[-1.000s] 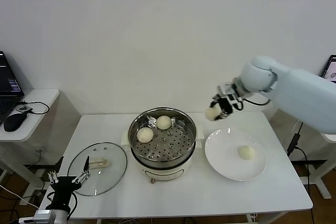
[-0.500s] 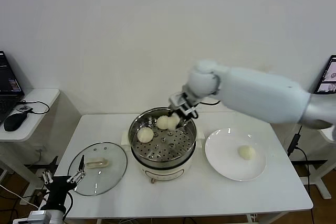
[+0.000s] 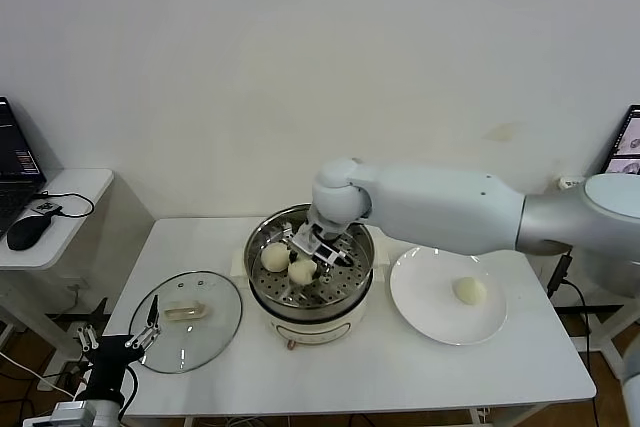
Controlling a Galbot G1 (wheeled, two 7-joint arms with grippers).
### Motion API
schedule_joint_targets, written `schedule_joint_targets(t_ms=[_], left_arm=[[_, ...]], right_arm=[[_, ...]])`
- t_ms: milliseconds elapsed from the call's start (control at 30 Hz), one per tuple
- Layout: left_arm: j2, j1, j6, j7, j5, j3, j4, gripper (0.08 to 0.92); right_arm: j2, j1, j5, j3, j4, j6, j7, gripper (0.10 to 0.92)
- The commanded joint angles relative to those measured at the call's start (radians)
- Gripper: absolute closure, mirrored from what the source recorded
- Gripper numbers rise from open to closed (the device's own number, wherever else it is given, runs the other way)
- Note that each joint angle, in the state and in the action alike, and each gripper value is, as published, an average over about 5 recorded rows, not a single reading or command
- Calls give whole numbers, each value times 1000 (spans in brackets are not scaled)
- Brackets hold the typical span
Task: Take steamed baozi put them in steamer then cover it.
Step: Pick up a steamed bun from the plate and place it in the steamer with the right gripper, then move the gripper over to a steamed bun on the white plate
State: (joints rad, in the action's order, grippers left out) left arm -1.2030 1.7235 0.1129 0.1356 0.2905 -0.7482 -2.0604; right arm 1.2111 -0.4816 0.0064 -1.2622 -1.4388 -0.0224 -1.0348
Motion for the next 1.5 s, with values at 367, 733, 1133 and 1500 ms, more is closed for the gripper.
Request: schedule_joint_targets(t_ms=[367,733,1133,1500], left_arm=[[-8,3,4,0,-2,6,4,177],[6,0,3,1,-2,6,4,177],[33,-11,2,0,-1,15,6,177],[53,-19,2,0,-3,36,13,177]], right_arm=[[-9,-1,-37,-26,-54,68,-19,448],[-146,-79,-11,51,-77,35,-28,209],[-550,-97,57,161,-224,-357,-49,203],[-845,385,-134,497,-172,-272,-55,203]])
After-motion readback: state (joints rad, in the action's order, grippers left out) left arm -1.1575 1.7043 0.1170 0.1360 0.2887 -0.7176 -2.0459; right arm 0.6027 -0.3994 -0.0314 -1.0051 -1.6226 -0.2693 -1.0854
